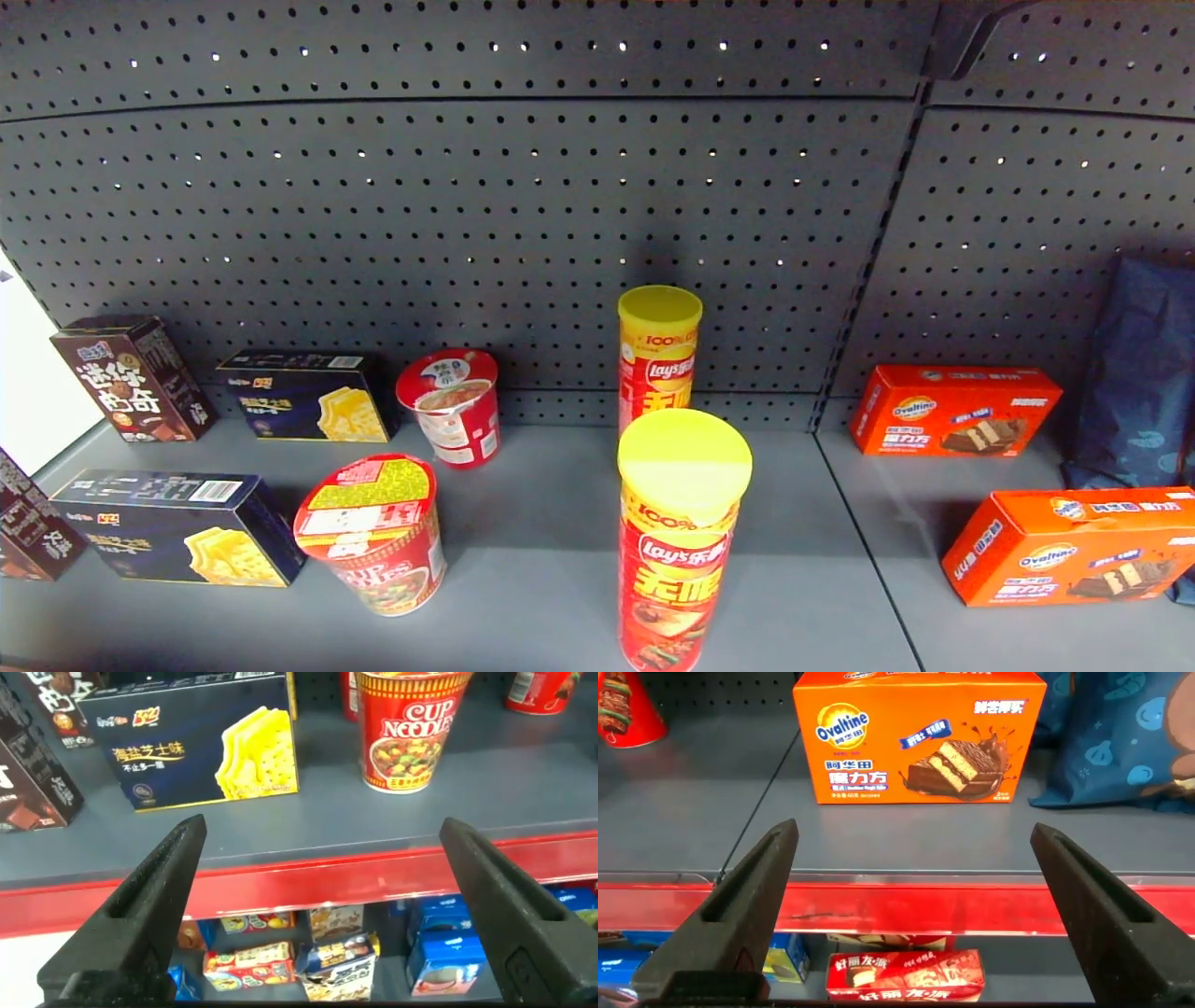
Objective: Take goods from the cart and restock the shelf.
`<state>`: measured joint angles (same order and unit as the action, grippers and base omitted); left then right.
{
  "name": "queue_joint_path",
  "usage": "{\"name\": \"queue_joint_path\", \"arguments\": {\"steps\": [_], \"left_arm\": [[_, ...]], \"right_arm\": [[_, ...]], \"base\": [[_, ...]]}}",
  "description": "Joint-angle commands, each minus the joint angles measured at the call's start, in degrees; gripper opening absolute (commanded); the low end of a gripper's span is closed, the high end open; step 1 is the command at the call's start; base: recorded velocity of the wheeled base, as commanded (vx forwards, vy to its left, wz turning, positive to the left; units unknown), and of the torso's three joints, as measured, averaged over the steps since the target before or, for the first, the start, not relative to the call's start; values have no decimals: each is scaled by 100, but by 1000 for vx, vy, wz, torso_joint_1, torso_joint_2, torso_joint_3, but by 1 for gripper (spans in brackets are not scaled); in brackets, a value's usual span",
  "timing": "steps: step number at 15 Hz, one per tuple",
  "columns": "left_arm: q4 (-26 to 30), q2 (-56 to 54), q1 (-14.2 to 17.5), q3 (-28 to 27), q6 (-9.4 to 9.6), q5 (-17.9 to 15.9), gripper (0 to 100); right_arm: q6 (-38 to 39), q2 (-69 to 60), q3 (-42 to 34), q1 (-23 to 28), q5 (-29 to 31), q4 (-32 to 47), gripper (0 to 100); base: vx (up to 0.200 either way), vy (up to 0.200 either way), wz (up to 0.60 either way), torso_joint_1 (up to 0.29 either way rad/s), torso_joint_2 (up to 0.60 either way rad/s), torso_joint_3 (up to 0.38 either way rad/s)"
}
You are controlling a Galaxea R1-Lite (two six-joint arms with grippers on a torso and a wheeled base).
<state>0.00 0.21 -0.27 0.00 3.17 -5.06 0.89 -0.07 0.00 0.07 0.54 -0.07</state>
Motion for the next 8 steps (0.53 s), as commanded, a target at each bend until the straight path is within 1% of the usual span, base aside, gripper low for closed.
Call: {"name": "queue_joint_path", "arguments": {"steps": [1, 3, 6, 8], "left_arm": [[0, 6, 0, 0, -44, -4, 100], [0, 6, 0, 0, -97, 5, 100], [0, 6, 0, 0, -53, -4, 100], [0, 14, 0, 0, -80, -4, 100]], "right_arm": [[-1, 7, 0, 1, -1, -1, 100], [-1, 7, 0, 1, -1, -1, 100], [-10, 7, 9, 1, -1, -1, 100], [-10, 7, 0, -7, -1, -1, 100]], "base": [[0, 0, 0, 0, 0, 0], [0, 0, 0, 0, 0, 0], [0, 0, 0, 0, 0, 0], [-200, 0, 0, 2, 5, 2]]}}
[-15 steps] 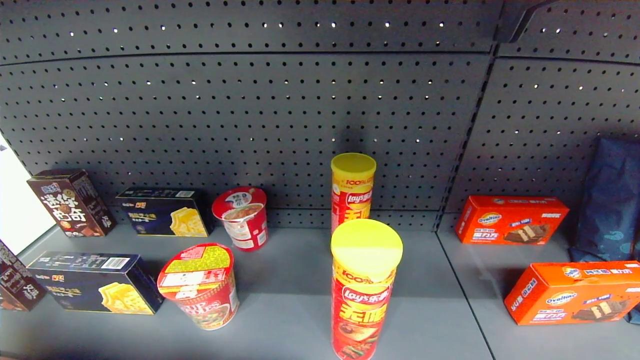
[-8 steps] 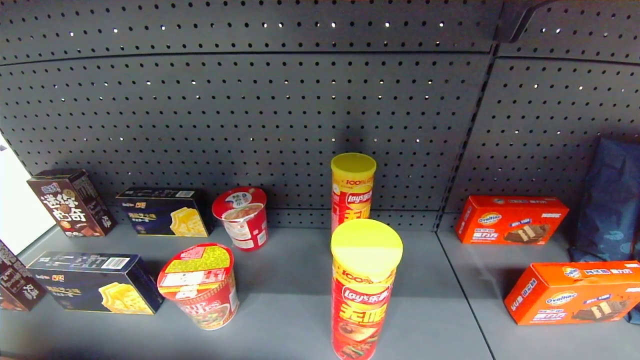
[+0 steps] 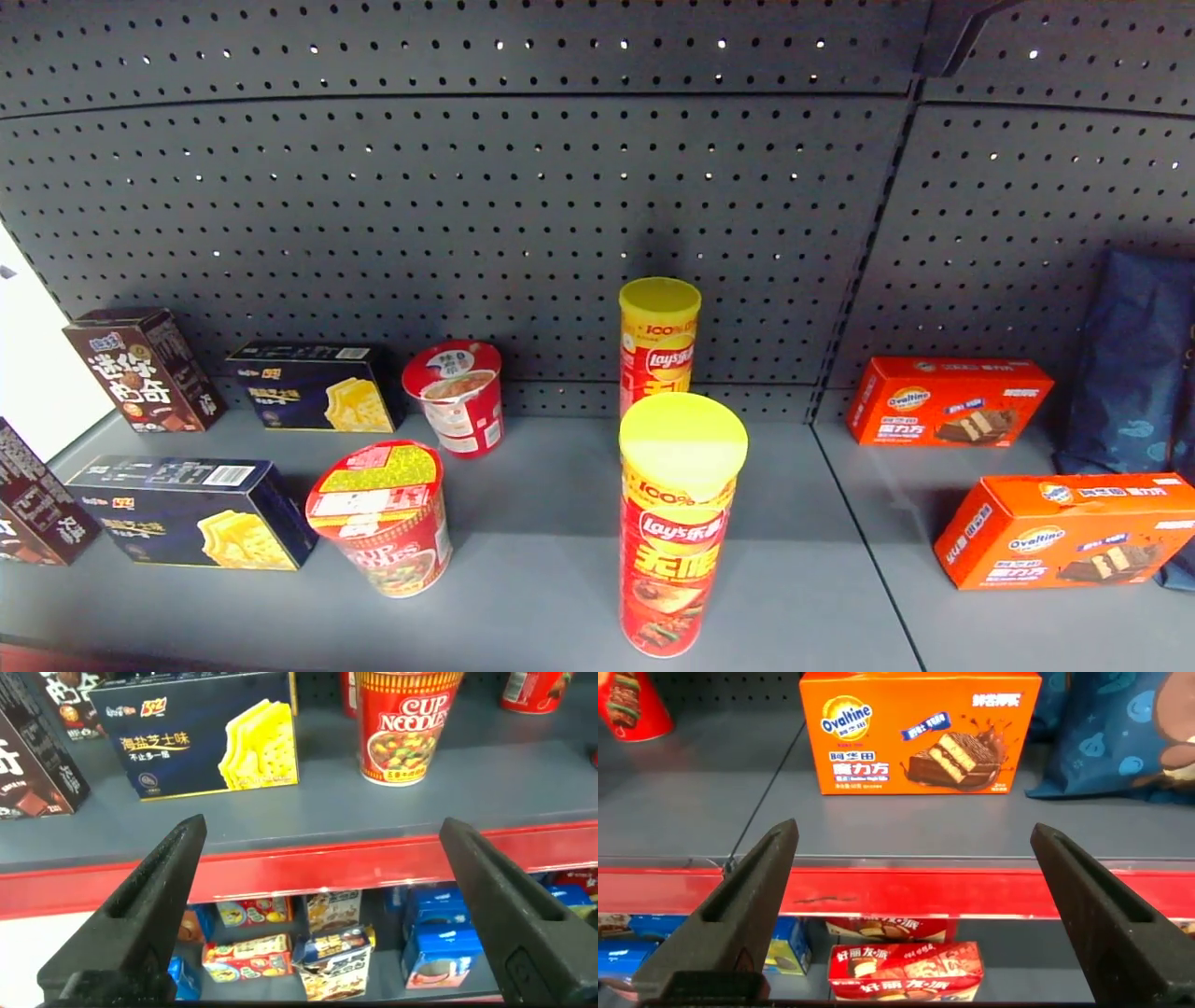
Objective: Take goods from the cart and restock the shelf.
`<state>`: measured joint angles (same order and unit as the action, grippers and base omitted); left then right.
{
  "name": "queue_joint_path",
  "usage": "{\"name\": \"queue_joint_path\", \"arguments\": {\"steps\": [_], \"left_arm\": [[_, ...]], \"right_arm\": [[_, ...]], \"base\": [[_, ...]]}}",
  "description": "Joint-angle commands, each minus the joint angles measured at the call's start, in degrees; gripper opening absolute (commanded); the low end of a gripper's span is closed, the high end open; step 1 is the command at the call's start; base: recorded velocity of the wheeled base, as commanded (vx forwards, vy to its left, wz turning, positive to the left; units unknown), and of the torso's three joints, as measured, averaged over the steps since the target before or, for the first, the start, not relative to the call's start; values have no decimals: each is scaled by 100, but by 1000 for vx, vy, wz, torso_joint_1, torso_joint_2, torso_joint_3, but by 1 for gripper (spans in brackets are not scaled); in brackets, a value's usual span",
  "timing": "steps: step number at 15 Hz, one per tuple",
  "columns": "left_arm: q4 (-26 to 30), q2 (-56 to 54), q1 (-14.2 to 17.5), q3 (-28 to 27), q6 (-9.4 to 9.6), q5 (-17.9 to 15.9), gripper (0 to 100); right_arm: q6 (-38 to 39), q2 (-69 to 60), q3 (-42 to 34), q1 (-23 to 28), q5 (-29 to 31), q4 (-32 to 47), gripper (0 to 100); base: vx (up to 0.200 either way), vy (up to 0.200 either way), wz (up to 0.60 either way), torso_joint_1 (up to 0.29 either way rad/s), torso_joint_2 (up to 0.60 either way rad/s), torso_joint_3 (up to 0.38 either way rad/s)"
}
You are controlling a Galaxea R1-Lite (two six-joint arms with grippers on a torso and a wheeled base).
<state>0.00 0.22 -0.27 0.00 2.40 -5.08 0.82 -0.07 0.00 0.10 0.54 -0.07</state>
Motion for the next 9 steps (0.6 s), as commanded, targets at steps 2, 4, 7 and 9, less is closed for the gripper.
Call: {"name": "queue_joint_path", "arguments": {"steps": [2, 4, 7, 9], "left_arm": [[0, 4, 0, 0, -12, -1, 100], [0, 4, 0, 0, -3, -1, 100], [0, 4, 0, 0, 32, -10, 100], [0, 4, 0, 0, 41, -19, 100]], "right_arm": [[6, 7, 0, -1, -1, -1, 100], [-3, 7, 0, -1, -1, -1, 100], [-3, 7, 0, -10, -1, -1, 100], [-3, 7, 0, -1, -10, -1, 100]], "base": [[0, 0, 0, 0, 0, 0], [0, 0, 0, 0, 0, 0], [0, 0, 0, 0, 0, 0], [0, 0, 0, 0, 0, 0]]}}
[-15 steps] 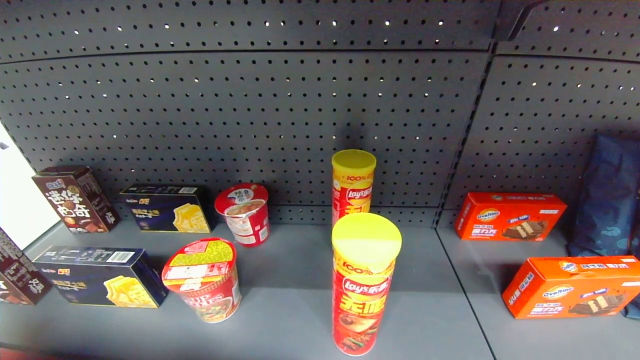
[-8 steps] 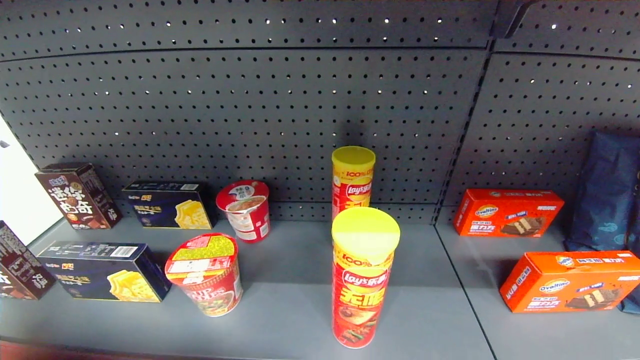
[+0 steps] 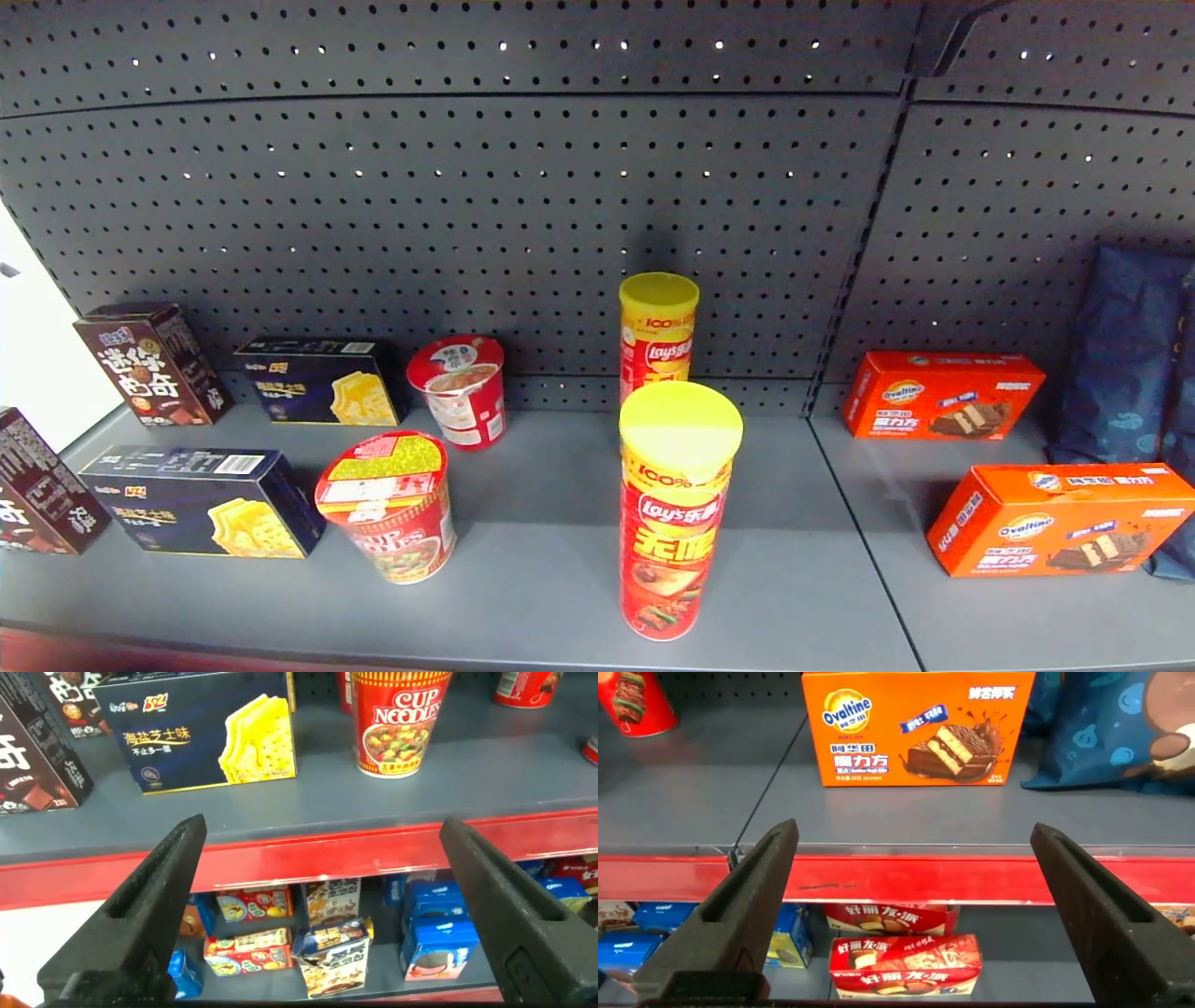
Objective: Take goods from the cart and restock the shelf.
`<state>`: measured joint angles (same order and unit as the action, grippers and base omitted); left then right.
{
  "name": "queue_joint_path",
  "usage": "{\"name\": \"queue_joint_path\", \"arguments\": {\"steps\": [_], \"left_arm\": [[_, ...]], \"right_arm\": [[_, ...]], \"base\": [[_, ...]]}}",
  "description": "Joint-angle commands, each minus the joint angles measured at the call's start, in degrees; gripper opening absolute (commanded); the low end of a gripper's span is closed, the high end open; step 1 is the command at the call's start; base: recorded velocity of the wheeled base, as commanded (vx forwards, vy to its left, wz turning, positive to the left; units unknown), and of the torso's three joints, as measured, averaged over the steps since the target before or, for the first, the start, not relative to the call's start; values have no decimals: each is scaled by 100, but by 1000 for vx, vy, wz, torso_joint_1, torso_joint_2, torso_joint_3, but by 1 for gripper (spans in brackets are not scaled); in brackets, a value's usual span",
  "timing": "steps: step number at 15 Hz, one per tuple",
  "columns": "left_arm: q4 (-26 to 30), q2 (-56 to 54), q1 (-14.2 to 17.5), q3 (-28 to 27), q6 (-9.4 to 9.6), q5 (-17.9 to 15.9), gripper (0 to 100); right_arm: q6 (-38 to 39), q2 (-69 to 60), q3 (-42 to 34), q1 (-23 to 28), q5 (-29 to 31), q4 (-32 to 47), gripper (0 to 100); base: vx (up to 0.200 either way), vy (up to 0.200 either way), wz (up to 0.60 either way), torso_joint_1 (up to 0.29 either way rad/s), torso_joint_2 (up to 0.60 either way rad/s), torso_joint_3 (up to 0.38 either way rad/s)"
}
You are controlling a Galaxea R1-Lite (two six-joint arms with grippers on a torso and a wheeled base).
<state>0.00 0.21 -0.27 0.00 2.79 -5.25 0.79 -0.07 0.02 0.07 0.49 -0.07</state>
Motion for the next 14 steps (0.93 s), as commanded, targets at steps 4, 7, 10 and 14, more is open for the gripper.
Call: {"name": "queue_joint_path", "arguments": {"steps": [4, 7, 10, 14], "left_arm": [[0, 6, 0, 0, 2, -2, 100], [0, 6, 0, 0, 2, -2, 100], [0, 6, 0, 0, -7, -2, 100], [0, 6, 0, 0, -33, 7, 100]], "right_arm": [[0, 7, -2, 1, -5, -1, 100], [0, 7, 6, -7, -5, -1, 100], [0, 7, -2, -7, -5, -1, 100], [0, 7, -2, 1, -5, -1, 100]], "base": [[0, 0, -300, 1, 1, 5], [0, 0, 0, 0, 0, 0], [0, 0, 0, 0, 0, 0], [-50, 0, 0, 1, 1, 1]]}}
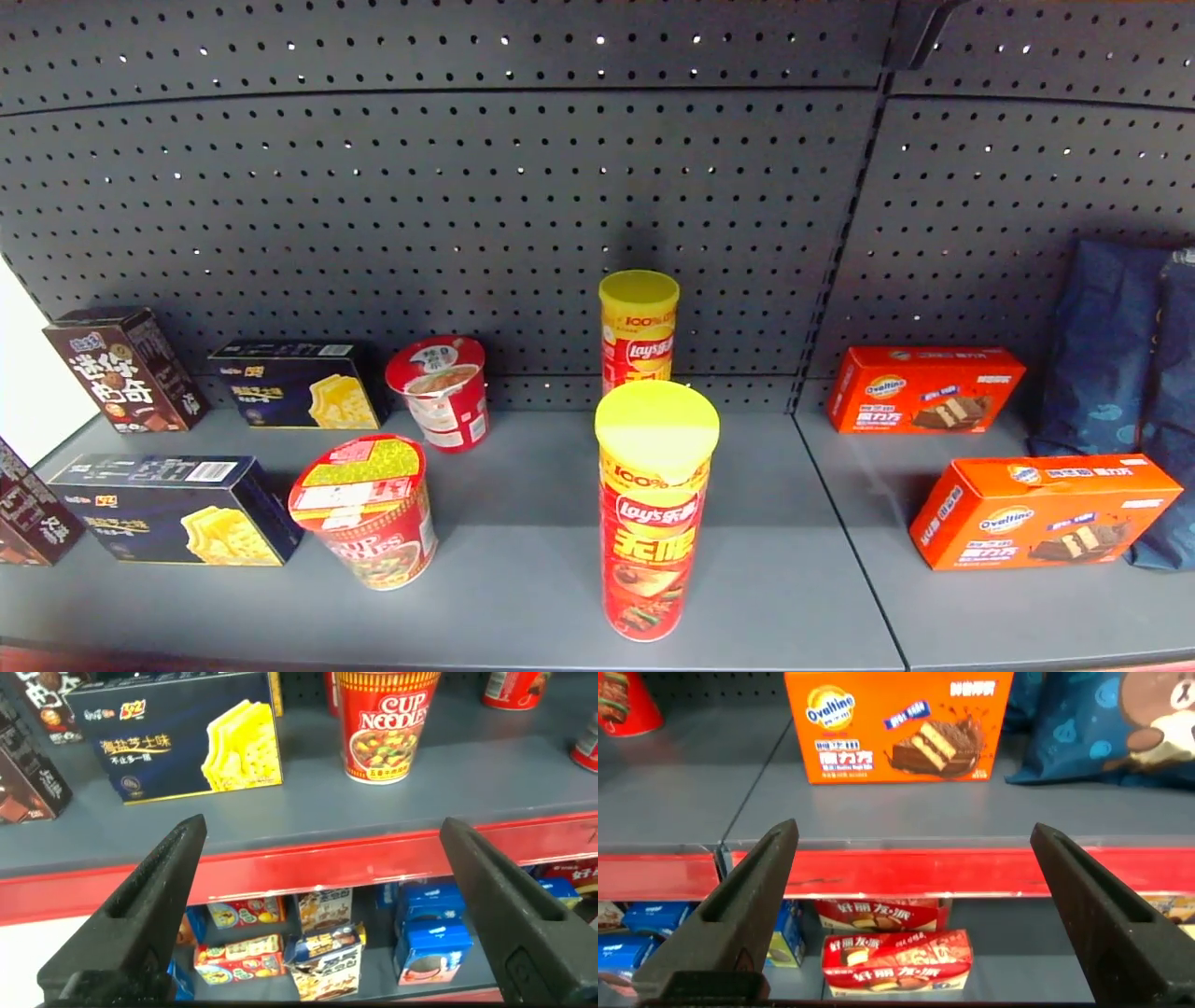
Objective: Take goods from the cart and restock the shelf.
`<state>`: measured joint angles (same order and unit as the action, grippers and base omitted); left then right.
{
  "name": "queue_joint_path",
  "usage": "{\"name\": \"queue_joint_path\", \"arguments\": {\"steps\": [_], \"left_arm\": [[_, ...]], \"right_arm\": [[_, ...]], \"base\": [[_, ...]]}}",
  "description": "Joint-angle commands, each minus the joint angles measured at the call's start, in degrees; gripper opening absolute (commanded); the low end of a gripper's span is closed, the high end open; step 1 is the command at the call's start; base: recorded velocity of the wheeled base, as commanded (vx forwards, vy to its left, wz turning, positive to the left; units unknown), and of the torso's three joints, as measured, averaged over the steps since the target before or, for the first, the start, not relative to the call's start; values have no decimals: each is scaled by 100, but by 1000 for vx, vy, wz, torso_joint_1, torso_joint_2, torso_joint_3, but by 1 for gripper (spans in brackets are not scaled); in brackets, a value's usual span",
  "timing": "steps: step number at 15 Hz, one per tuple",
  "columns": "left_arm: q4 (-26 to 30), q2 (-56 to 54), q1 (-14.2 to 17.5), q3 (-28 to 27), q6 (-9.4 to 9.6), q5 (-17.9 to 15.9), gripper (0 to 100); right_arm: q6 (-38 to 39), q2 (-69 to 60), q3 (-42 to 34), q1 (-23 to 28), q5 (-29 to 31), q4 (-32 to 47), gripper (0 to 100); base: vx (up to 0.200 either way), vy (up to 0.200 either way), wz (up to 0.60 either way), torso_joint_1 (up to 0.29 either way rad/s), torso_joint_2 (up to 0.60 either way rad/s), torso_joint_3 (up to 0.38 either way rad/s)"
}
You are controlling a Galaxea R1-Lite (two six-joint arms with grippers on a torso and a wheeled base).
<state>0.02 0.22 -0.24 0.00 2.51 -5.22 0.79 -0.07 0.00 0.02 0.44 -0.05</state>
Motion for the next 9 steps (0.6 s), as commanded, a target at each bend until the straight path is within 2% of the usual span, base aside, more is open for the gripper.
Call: {"name": "queue_joint_path", "arguments": {"steps": [1, 4, 7, 8, 9], "left_arm": [[-2, 4, -2, 0, -14, 12, 100], [-2, 4, -2, 0, 56, -14, 100], [-2, 4, -2, 0, 13, 3, 100], [-2, 4, -2, 0, -5, 3, 100], [-2, 4, -2, 0, -23, 12, 100]], "right_arm": [[0, 7, 0, 6, 0, -4, 100], [0, 7, 0, 6, 0, -4, 100], [0, 7, 0, 6, 0, -4, 100], [0, 7, 9, 6, 0, -4, 100], [0, 7, 0, 6, 0, -4, 100]], "base": [[0, 0, 0, 0, 0, 0], [0, 0, 0, 0, 0, 0], [0, 0, 0, 0, 0, 0], [200, 0, 0, 2, 2, 2], [0, 0, 0, 0, 0, 0]]}}
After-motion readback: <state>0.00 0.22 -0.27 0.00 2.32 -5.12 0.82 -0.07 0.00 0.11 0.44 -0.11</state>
